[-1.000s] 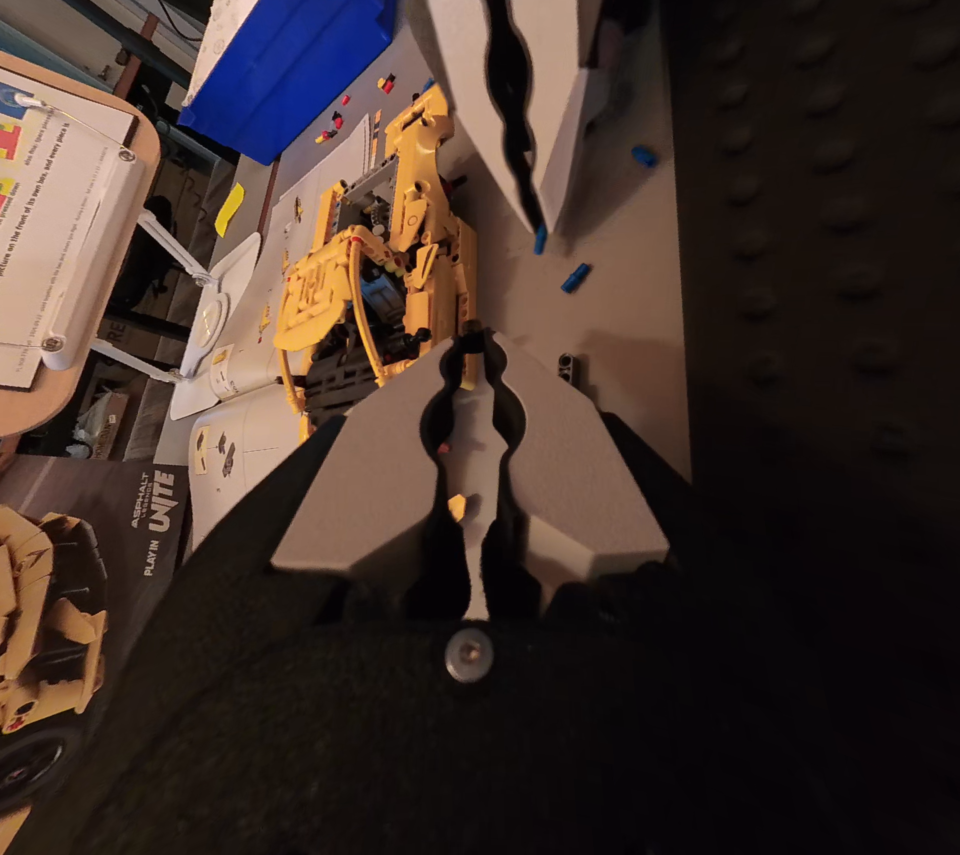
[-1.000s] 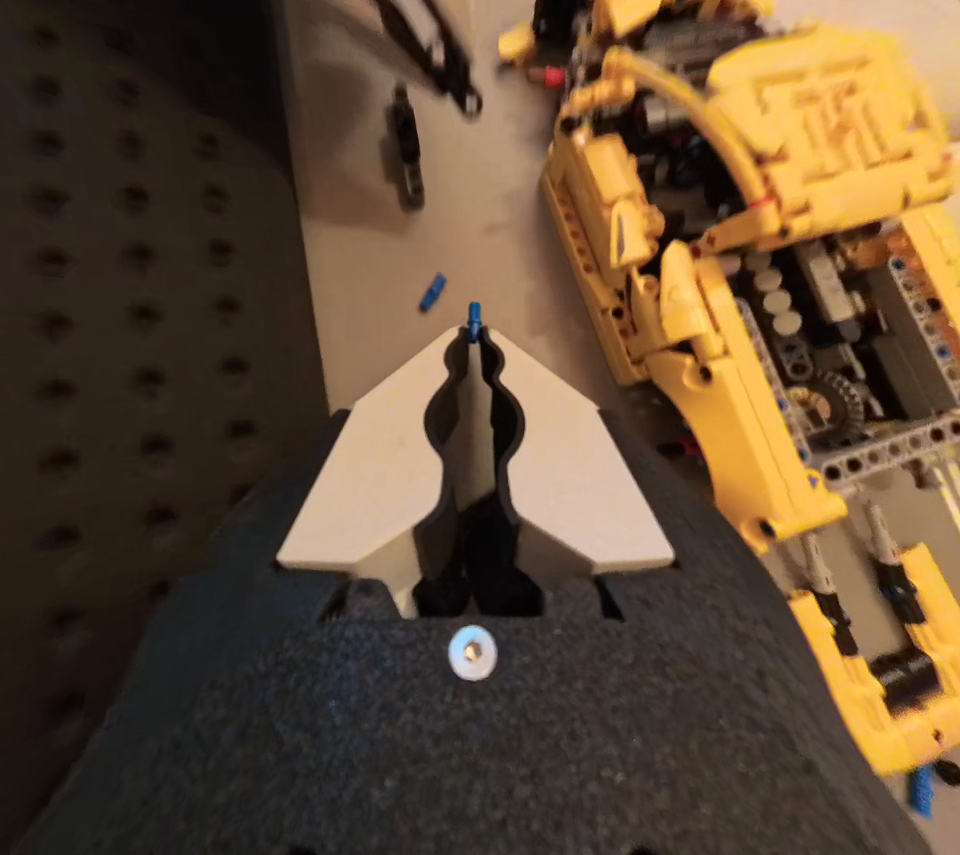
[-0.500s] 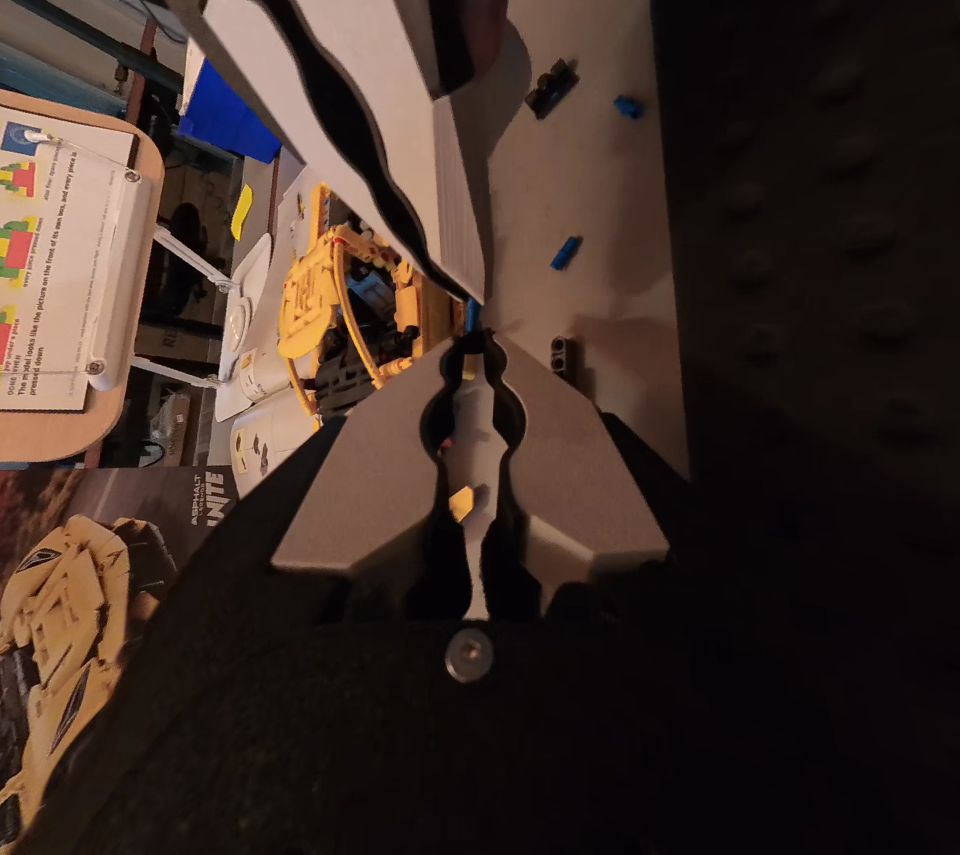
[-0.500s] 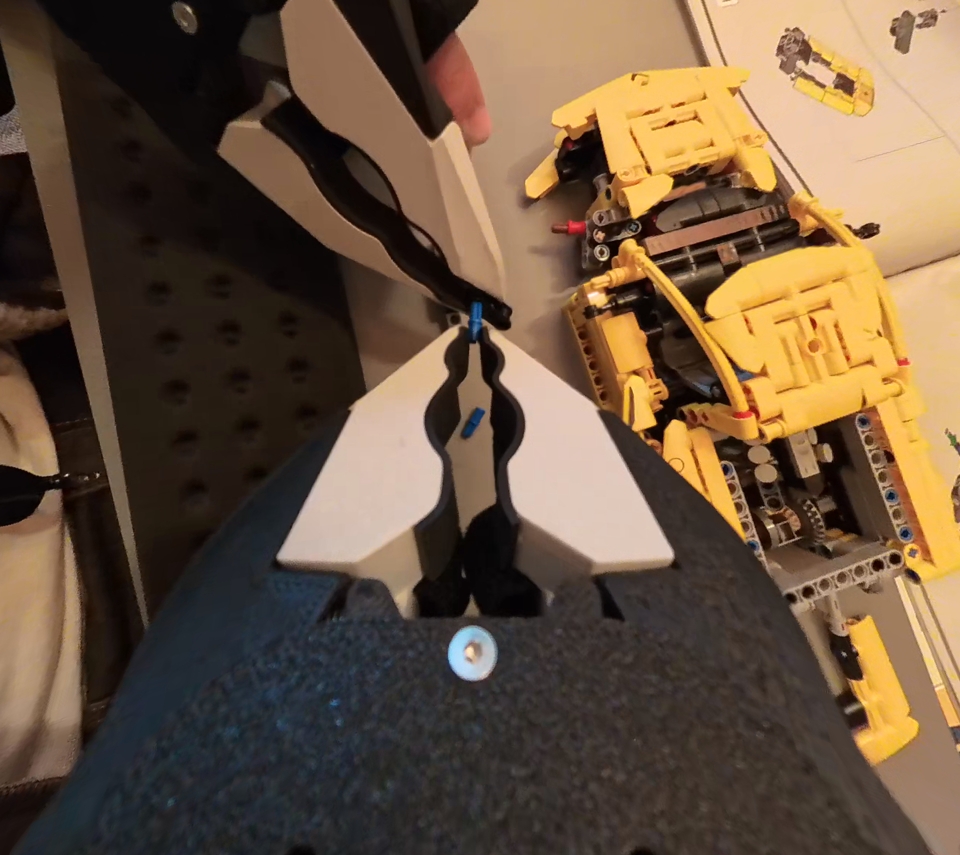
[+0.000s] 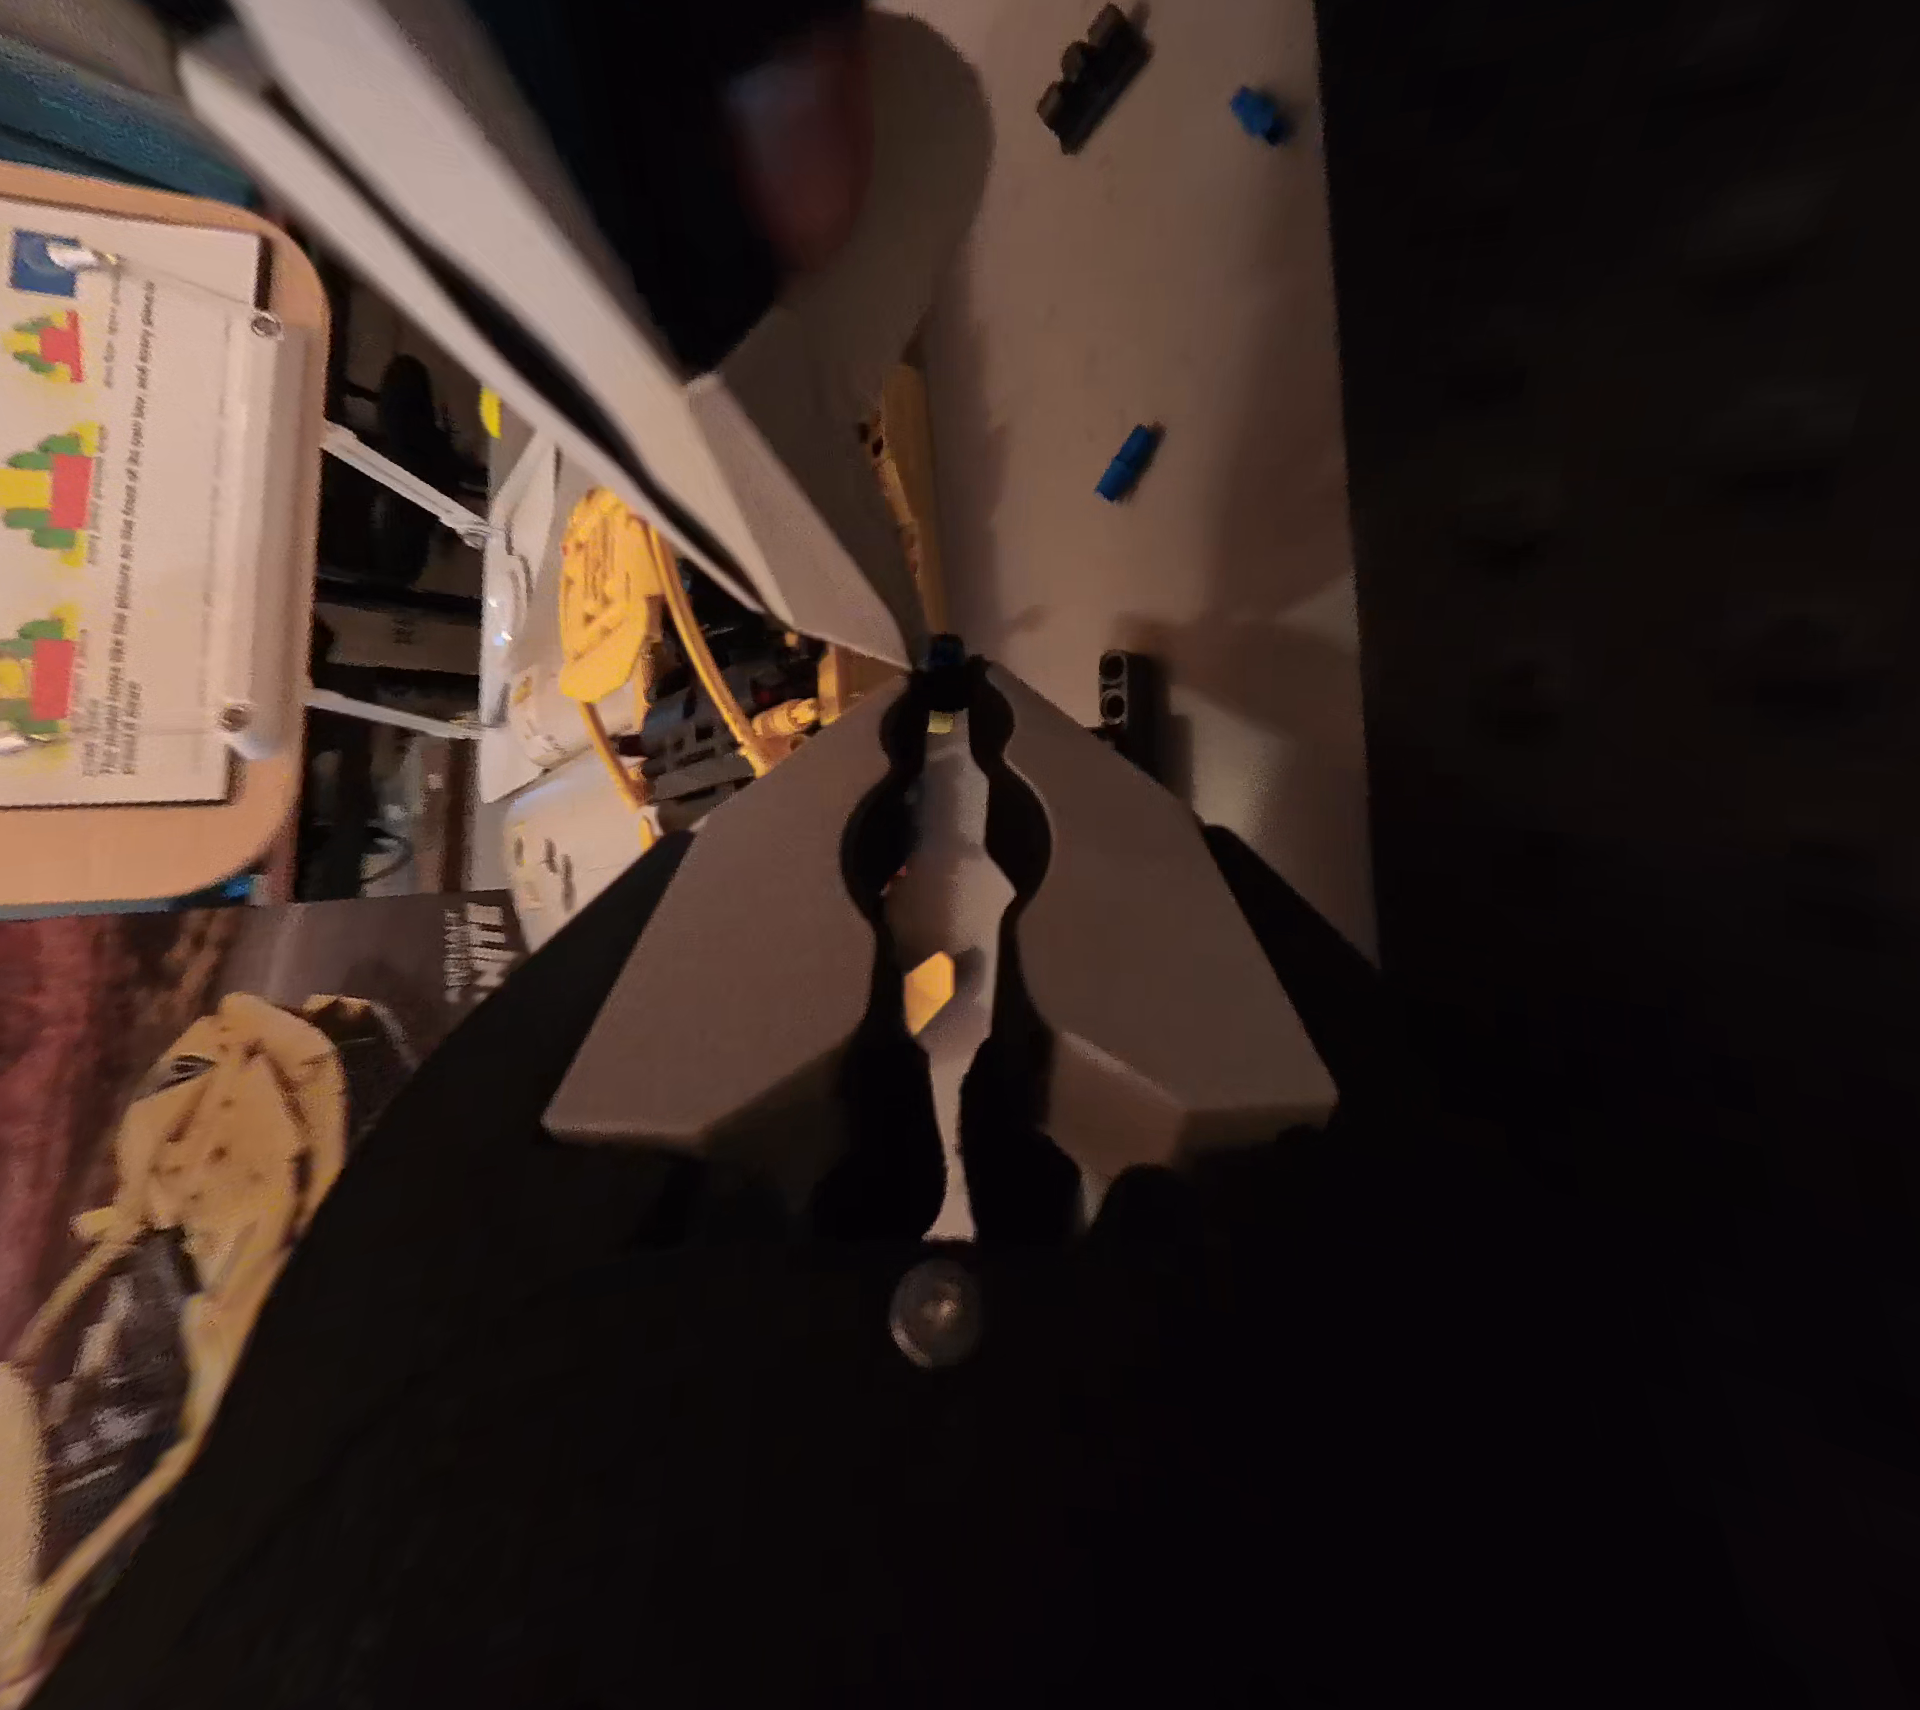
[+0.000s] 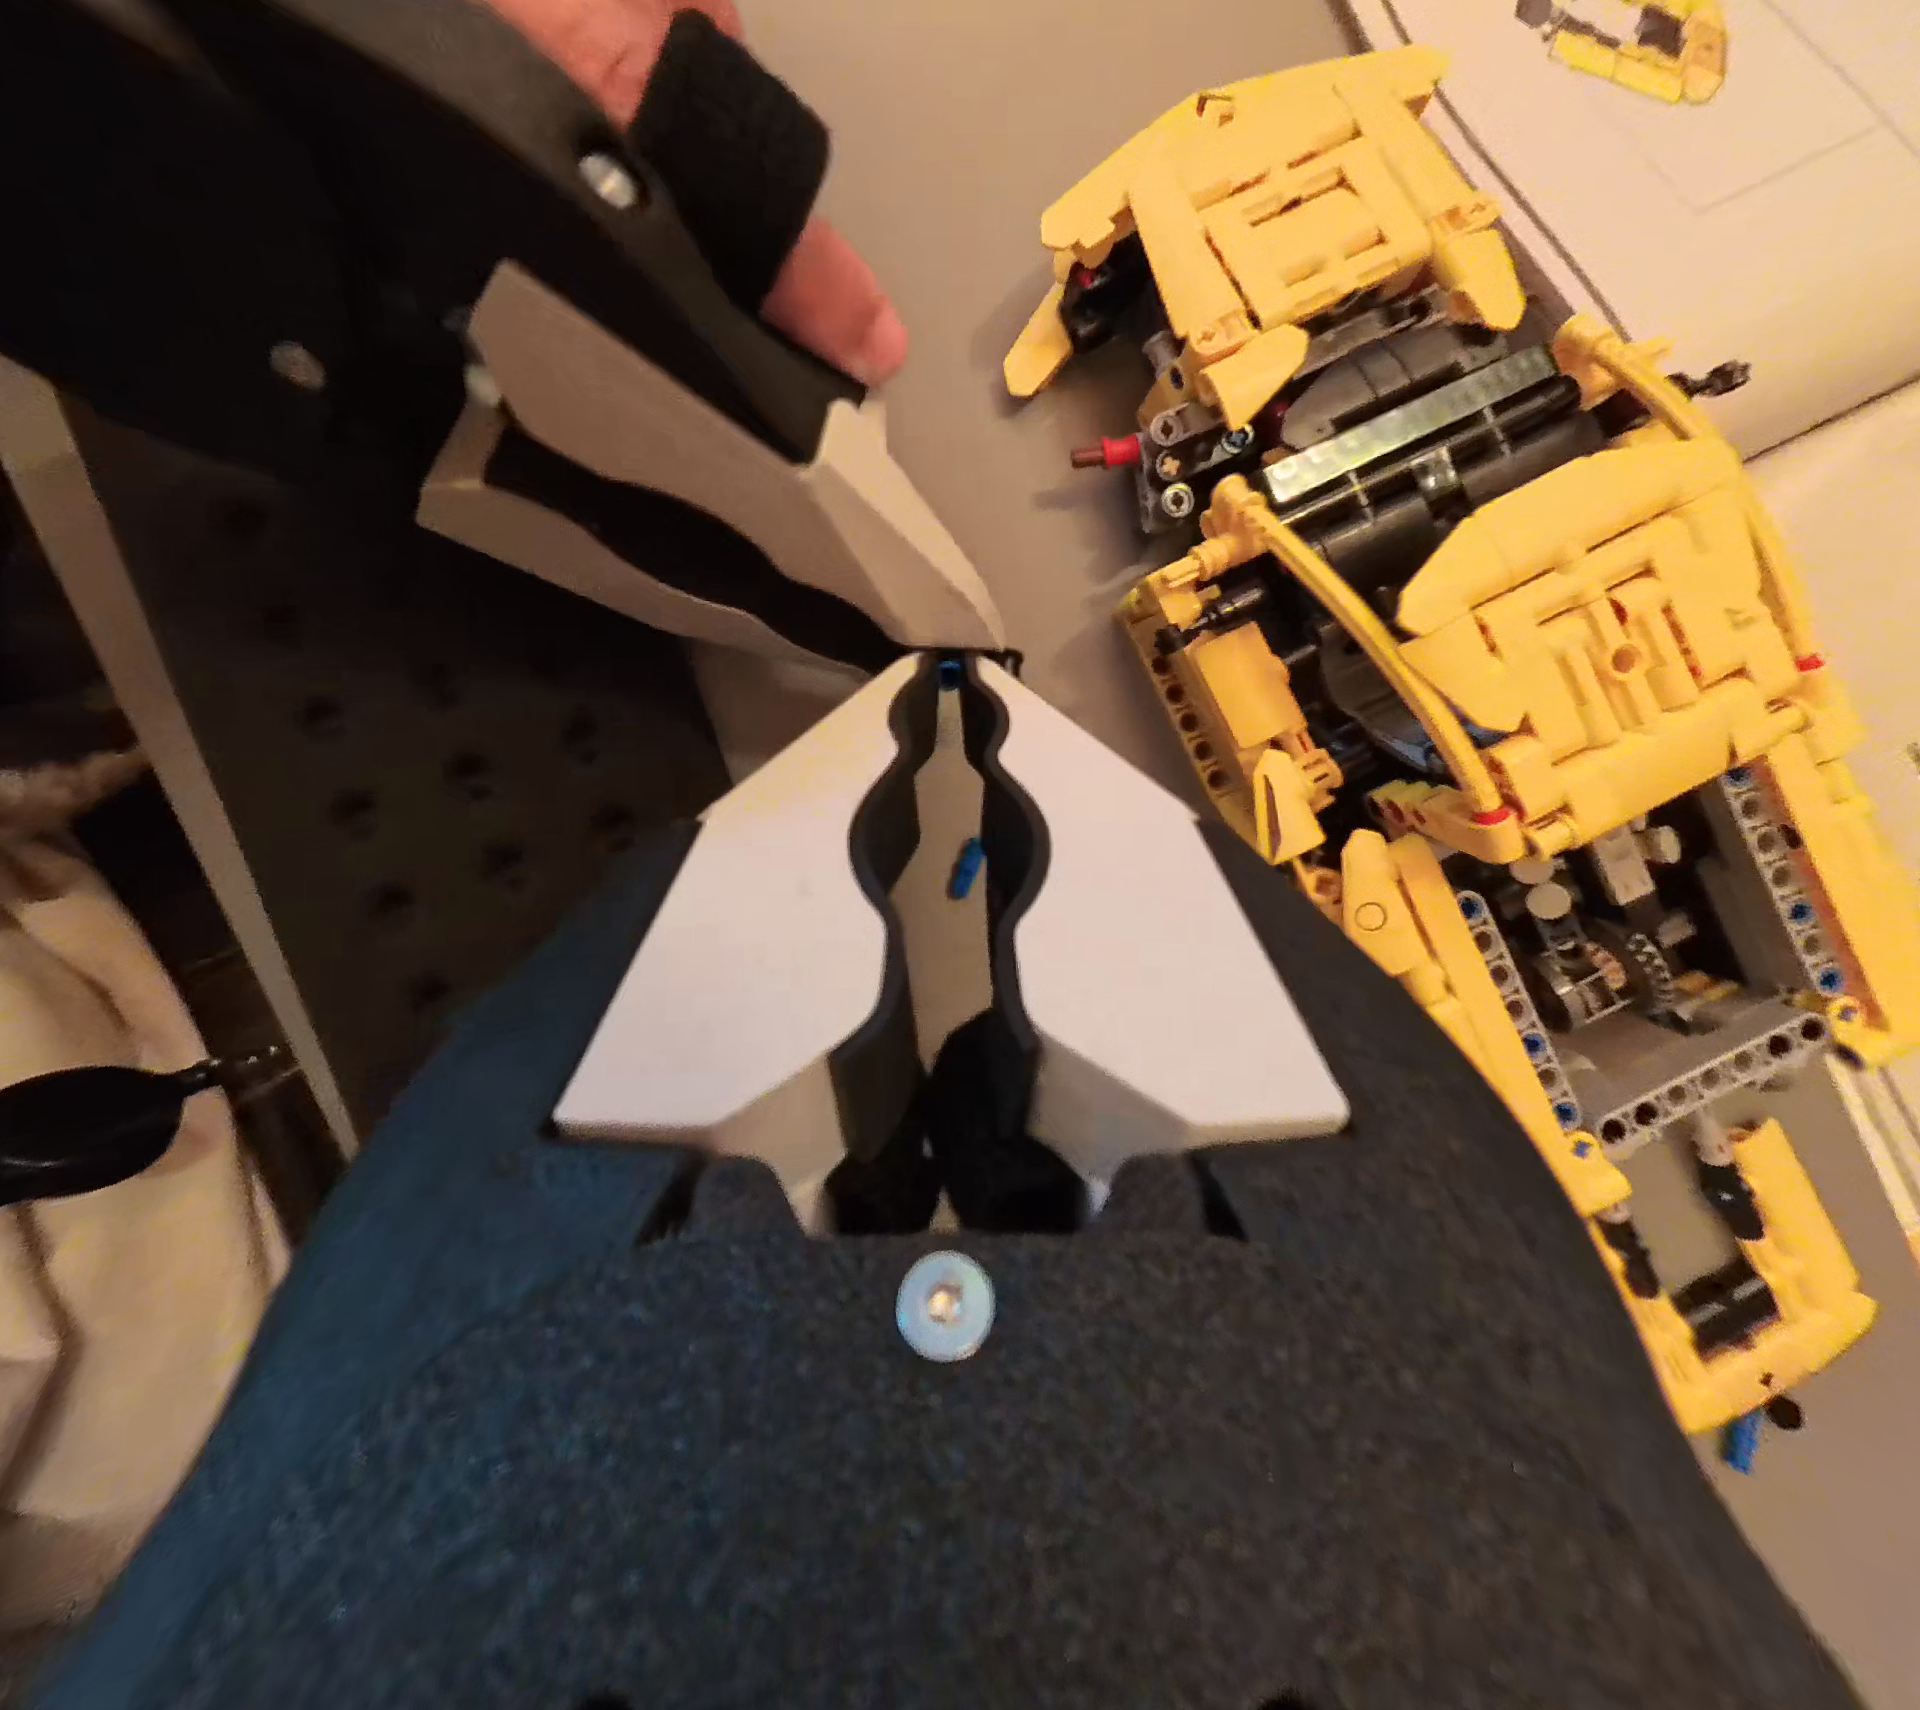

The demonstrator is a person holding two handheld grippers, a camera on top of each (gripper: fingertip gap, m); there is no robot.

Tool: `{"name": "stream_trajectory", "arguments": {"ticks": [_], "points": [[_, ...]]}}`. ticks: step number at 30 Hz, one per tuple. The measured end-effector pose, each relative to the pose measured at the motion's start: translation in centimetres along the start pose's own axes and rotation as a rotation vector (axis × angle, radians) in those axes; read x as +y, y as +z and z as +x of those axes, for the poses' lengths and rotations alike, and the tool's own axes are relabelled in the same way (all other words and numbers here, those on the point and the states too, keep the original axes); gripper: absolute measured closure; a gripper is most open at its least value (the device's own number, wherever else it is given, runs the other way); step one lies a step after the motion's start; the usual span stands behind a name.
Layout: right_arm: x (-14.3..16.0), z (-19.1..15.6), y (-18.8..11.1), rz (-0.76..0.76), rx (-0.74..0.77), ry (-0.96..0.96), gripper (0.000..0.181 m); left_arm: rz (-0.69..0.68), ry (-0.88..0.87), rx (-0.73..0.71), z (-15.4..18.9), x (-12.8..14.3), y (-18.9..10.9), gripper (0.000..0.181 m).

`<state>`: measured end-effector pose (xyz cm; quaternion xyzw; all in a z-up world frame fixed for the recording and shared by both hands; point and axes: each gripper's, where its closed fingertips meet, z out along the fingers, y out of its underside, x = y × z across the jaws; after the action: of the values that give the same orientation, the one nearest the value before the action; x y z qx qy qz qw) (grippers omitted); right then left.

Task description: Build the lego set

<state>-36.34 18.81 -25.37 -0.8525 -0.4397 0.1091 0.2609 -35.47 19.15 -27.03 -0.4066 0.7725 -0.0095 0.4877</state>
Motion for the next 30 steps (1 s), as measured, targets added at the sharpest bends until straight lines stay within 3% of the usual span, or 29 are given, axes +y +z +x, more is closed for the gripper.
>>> {"name": "stream_trajectory", "arguments": {"ticks": [6,10,30], "points": [[-0.7,0.8,-1.4,0.245,0.015,0.038,0.177,0.160,-0.418,0.134,-1.5,-0.5,-0.7,0.175],[-0.4,0.8,-2.0,0.386,-0.021,0.080,0.177,0.224,-0.529,0.182,-1.9,-0.9,-1.1,0.174],[-0.7,0.3,-1.5,0.392,-0.053,0.104,0.177,0.201,-0.397,0.146,-1.3,-1.0,-1.1,0.175]]}}
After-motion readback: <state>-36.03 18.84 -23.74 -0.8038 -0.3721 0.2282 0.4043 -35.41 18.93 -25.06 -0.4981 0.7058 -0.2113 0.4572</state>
